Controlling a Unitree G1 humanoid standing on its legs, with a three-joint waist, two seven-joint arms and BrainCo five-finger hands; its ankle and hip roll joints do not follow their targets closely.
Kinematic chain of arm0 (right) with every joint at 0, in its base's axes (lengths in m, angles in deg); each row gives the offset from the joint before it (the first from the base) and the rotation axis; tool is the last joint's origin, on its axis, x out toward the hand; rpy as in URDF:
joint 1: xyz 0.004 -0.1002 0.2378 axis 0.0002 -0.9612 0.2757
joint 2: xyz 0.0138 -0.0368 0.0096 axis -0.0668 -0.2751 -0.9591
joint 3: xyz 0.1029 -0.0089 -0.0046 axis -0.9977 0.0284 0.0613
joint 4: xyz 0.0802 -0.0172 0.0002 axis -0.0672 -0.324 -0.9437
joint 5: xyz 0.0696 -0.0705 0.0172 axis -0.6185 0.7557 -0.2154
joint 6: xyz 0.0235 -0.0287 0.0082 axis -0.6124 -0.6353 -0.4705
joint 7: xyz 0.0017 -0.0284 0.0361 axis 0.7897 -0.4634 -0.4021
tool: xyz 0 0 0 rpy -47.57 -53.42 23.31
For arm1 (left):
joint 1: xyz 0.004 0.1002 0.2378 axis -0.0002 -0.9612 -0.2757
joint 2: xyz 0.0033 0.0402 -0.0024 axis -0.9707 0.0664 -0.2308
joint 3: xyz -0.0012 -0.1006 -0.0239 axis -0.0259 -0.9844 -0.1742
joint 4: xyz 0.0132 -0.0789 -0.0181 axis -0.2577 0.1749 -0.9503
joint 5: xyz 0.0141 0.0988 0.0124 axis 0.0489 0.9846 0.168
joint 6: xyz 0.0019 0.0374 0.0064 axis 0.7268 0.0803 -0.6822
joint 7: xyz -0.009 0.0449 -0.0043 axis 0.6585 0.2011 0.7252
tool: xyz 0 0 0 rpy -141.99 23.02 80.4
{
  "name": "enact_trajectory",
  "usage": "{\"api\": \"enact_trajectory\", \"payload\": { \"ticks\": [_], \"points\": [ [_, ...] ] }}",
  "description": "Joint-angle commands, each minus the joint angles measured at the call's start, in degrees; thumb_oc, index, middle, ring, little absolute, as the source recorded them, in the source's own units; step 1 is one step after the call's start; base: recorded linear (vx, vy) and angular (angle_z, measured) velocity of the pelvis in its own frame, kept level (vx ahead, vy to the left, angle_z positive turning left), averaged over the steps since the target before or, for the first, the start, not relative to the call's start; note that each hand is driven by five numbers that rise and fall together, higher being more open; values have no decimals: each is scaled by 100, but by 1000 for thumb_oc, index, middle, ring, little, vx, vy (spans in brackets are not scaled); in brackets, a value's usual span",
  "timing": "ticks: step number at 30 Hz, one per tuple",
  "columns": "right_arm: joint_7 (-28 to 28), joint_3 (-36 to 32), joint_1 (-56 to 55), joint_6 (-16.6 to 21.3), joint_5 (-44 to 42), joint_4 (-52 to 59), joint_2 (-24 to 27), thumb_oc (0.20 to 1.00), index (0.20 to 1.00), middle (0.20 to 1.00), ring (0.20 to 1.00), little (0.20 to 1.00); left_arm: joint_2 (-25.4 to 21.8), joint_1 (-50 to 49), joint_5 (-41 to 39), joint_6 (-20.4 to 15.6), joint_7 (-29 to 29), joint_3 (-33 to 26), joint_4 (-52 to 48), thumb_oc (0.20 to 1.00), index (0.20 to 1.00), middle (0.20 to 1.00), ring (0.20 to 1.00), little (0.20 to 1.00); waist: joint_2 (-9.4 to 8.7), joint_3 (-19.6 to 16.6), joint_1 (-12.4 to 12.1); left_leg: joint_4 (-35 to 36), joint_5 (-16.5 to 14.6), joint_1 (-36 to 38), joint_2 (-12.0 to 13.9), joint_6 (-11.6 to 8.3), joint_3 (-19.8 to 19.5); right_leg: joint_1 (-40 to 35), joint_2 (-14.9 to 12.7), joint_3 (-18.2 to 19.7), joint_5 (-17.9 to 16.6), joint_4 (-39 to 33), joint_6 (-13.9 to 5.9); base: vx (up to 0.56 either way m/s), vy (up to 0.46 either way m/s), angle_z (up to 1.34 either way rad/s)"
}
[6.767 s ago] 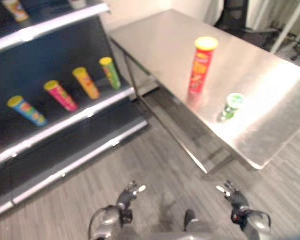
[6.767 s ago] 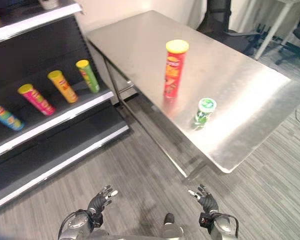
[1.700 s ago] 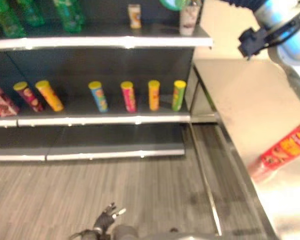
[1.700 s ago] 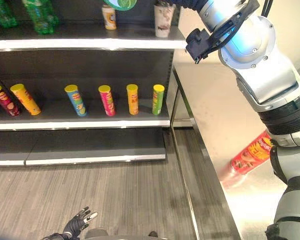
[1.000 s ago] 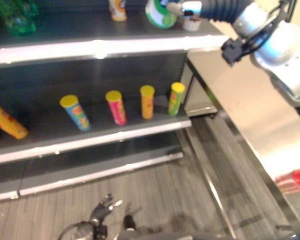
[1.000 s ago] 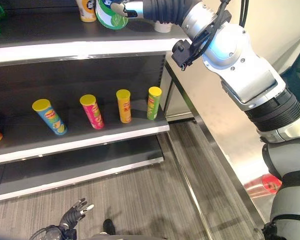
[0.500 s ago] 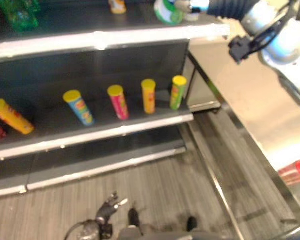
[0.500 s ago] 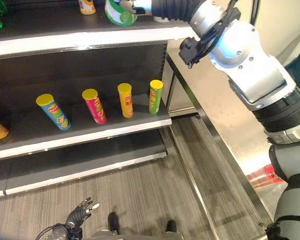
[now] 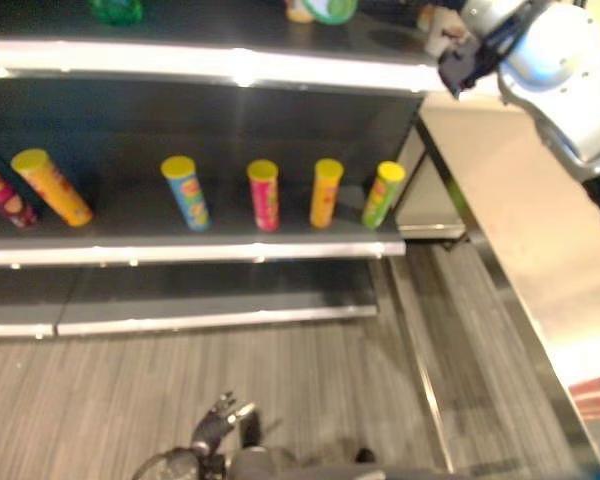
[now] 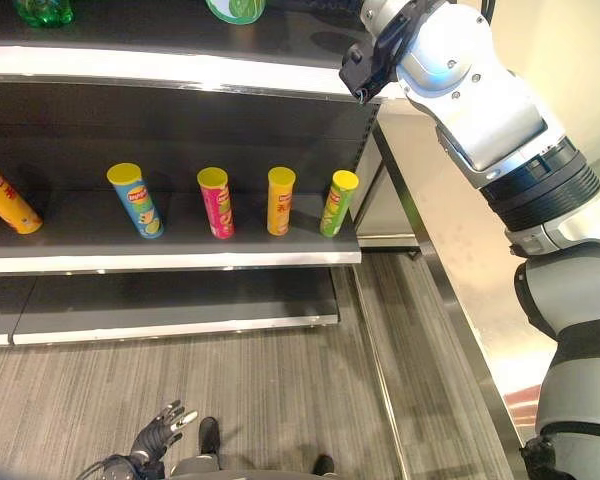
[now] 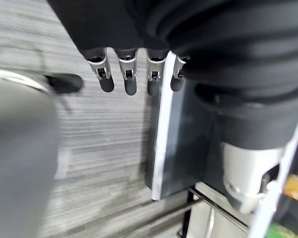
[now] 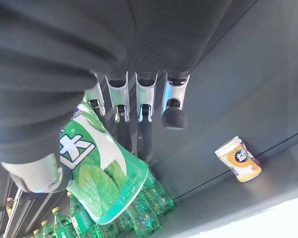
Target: Put the goods on the table back onto the shelves and tidy them up.
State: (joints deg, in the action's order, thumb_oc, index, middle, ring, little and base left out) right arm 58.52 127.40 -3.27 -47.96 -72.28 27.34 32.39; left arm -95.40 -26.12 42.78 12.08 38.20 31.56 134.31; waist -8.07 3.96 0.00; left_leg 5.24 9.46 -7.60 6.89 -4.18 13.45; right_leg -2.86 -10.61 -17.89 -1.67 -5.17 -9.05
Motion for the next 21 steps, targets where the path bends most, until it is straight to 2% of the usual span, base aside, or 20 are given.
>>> {"api": "enact_trajectory", "payload": {
  "ticks": [1,3,4,5,6,7,9,10,11,12,15,16,18,19,20,21],
  "points": [
    [10,-61,500,279,-140,-109,416,200,200,200,200,200,-213,102,-127,-149,-47,46,-130,1000,1000,1000,1000,1000,-144,179,-256,-24,-535,851,68,-288,381,217,-495,237,-991,17,-480,23,80,-8],
    [31,-114,405,265,-128,-13,587,200,200,200,200,200,-147,51,-259,-156,-33,-52,-102,1000,1000,1000,1000,1000,-176,193,-292,-24,-616,878,-36,-210,348,161,-576,247,-1171,32,-502,28,88,-9],
    [55,-104,418,251,-120,7,645,200,200,200,200,200,-160,37,-279,-162,-32,-60,-113,1000,1000,1000,1000,1000,-183,225,-305,-24,-649,902,-81,-157,307,229,-632,290,-1255,300,-513,15,96,-2],
    [84,-133,398,254,-80,-21,743,200,200,200,200,200,-157,-1,-297,-182,-28,-67,-153,1000,1000,1000,1000,1000,-175,275,-340,-24,-690,929,-140,-86,260,366,-750,317,-1400,648,-545,0,167,9],
    [123,-129,373,209,-20,24,934,200,200,200,200,200,-230,-76,-374,-167,32,-79,-250,1000,1000,1000,1000,1000,-89,471,-331,-24,-768,993,-200,9,110,845,-866,551,-1656,1451,-520,-4,130,24],
    [124,-125,377,208,-20,23,934,200,200,200,200,200,-229,-75,-374,-167,32,-79,-251,1000,1000,1000,1000,1000,-87,473,-336,-24,-771,994,-199,8,115,856,-866,559,-1646,1468,-519,34,87,36],
    [100,-123,327,165,2,71,1005,200,200,200,200,200,-288,-119,-367,-176,48,-92,-298,1000,1000,1000,1000,1000,-86,510,-277,-24,-859,1051,-226,-45,22,1039,-810,565,-1631,969,-459,117,-43,45],
    [114,-145,283,132,74,128,1084,200,200,200,200,200,-324,-92,-366,-162,62,-62,-333,1000,1000,1000,1000,1000,-91,561,-165,-24,-883,1097,-239,-92,-126,1225,-772,857,-1901,563,-537,192,-83,32],
    [128,-112,313,119,72,117,1129,200,200,200,200,200,-351,-62,-377,-161,51,-46,-336,1000,1000,1000,1000,1000,-80,566,-102,-24,-902,1149,-218,-128,-211,1297,-723,1090,-1950,340,-582,227,-101,15],
    [133,-92,337,107,85,66,1184,200,200,200,200,200,-357,-16,-416,-146,48,-47,-333,1000,1000,1000,1000,1000,-64,560,-55,-24,-938,1221,-179,-170,-299,1307,-671,1297,-1921,204,-595,141,-47,19],
    [76,-112,316,110,48,6,1278,200,200,200,200,200,-319,4,-441,-131,61,-51,-304,1000,1000,1000,1000,1000,-71,534,-27,-24,-990,1354,-146,-212,-408,1206,-610,1458,-1822,215,-595,126,-53,59],
    [57,-174,243,123,-16,95,1366,200,200,200,200,200,-311,4,-416,-131,50,-60,-289,1000,1000,1000,1000,1000,-93,483,-53,-24,-1018,1400,-162,-206,-468,1071,-586,1341,-1587,201,-558,112,-79,86],
    [52,-295,201,107,33,155,1378,200,200,200,200,200,-252,-2,-354,-140,55,-58,-295,1000,1000,1000,1000,1000,-127,422,-70,-24,-1025,1432,-173,-247,-441,877,-562,1088,-1542,67,-555,93,-159,109],
    [59,-293,174,103,-28,261,1378,200,200,200,200,200,-257,35,-302,-158,40,9,-292,1000,1000,1000,1000,1000,-110,358,-43,-24,-901,1391,-100,-336,-472,702,-467,960,-1302,17,-469,76,-174,88],
    [60,-294,172,102,-28,263,1378,200,200,200,200,200,-257,35,-303,-158,40,9,-292,1000,1000,1000,1000,1000,-107,359,-30,-24,-899,1390,-96,-339,-486,694,-466,945,-1299,17,-467,52,-147,26],
    [97,-340,124,91,4,330,1443,200,200,200,200,200,-255,63,-309,-157,22,6,-315,1000,1000,1000,1000,1000,-103,353,-29,-127,-754,1299,-32,-420,-435,574,-482,783,-1197,17,-426,-9,-61,11]
  ]
}}
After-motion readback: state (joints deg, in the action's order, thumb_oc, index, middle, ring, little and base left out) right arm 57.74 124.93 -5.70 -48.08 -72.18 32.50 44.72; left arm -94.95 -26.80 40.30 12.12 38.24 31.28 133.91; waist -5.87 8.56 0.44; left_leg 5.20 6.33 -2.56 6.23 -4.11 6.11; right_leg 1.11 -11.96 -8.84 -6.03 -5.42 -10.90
